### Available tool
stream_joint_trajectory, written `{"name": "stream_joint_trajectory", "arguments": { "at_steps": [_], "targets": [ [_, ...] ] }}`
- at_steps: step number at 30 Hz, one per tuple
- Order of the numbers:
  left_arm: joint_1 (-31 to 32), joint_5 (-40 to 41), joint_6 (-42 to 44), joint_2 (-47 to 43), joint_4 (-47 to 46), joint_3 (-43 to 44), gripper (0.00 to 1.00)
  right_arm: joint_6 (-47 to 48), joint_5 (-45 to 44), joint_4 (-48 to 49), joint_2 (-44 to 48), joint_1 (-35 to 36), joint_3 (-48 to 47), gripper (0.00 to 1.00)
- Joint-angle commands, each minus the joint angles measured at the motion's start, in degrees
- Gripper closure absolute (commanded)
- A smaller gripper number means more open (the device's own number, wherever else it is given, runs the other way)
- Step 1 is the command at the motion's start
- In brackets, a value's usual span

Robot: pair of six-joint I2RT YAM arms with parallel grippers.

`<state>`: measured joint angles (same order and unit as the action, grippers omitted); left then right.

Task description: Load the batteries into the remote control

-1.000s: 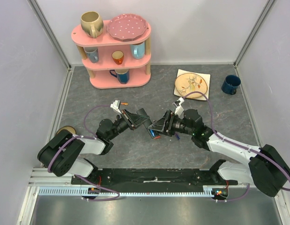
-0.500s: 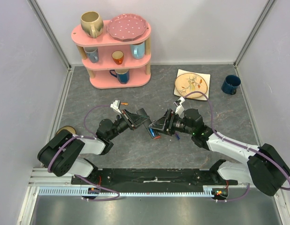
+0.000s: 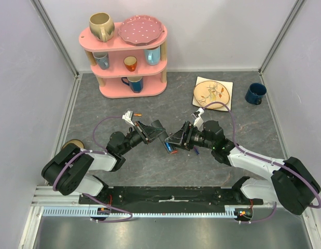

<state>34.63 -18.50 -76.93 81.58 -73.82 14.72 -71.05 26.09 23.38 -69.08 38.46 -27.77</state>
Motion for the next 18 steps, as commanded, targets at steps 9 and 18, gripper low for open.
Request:
{"name": "stream_joint_trajectory", "arguments": {
  "at_steps": [9,18],
  "targets": [
    [0.17,-0.31,0.46,-1.51,-21.54,2.07,0.98,-0.23,1.16,2.46,-0.71,-0.22,1.31,0.3],
    [0.17,0.13,0.29,-1.34,-21.54,3.3,0.98,-0.58,1.6,3.25,-1.15,-0.22,2.1,0.31]
  ]
}}
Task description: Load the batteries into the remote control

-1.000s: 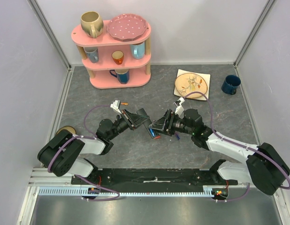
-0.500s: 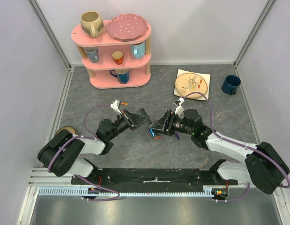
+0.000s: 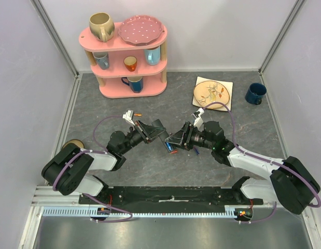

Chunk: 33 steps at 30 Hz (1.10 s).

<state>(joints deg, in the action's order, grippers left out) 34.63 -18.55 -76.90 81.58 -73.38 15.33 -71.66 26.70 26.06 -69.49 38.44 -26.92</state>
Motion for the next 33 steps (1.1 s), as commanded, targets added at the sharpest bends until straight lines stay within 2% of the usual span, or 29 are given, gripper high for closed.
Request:
{"name": "stream_joint_trajectory", "arguments": {
  "at_steps": [1,33],
  "targets": [
    [0.17,0.18,0.35,-1.25,-21.98,2.68,0.98,0.03,0.99,0.65,-0.73,-0.2,1.34,0.32],
    [0.17,1.14,0.44,-1.95,-21.98,4.88,0.98,-1.29,1.95,3.11,-1.17,-0.12,3.45,0.33]
  ]
}}
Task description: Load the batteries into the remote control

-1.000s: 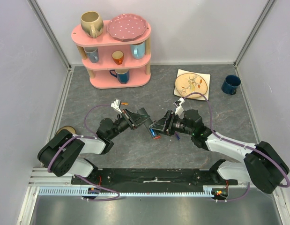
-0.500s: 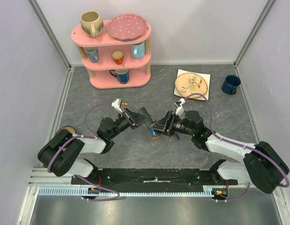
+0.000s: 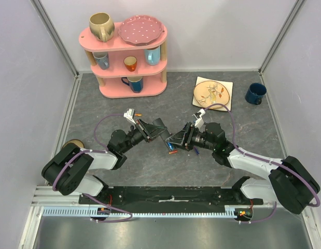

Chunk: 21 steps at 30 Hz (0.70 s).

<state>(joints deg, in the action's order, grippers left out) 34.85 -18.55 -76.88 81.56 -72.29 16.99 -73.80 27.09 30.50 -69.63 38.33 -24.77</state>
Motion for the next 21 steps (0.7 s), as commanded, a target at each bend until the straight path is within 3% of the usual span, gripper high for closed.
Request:
{"name": "stream_joint_trajectory", "arguments": {
  "at_steps": [1,21],
  "targets": [
    [-0.13,1.14,0.42,-1.84,-23.07,3.31,0.98,0.85,1.65,-1.23,-1.13,-0.01,1.31,0.33],
    [-0.13,0.7,0.15,-1.58,-23.07,3.14,0.98,1.73,2.35,-1.67,-1.48,0.26,0.87,0.32]
  ]
}}
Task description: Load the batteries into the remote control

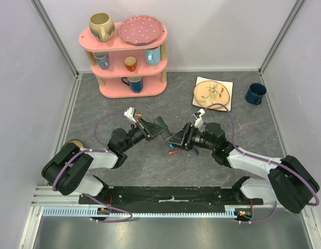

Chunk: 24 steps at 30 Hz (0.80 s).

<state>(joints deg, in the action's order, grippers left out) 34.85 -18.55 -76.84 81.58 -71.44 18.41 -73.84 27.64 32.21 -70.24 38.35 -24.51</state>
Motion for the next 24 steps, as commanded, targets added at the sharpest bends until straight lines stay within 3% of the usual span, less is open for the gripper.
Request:
{"name": "stream_joint_trajectory", "arguments": {
  "at_steps": [1,13,19,24],
  "targets": [
    [-0.13,0.7,0.11,-1.43,-23.92,1.54,0.98,1.77,1.81,-3.55,-0.52,0.24,0.0,0.32],
    [-0.13,0.0,0.72,0.77,-23.92,-1.19,0.98,7.39,2.33,-14.62,3.79,-0.03,-9.94,0.22],
    [-0.13,-0.26,0.72,0.86,-23.92,-1.19,0.98,8.45,3.12,-16.82,4.58,-0.2,-11.78,0.21],
    [-0.13,-1.05,-0.15,0.51,-23.92,-1.28,0.98,16.0,2.95,-24.55,6.42,-1.6,-15.65,0.22]
  ]
}}
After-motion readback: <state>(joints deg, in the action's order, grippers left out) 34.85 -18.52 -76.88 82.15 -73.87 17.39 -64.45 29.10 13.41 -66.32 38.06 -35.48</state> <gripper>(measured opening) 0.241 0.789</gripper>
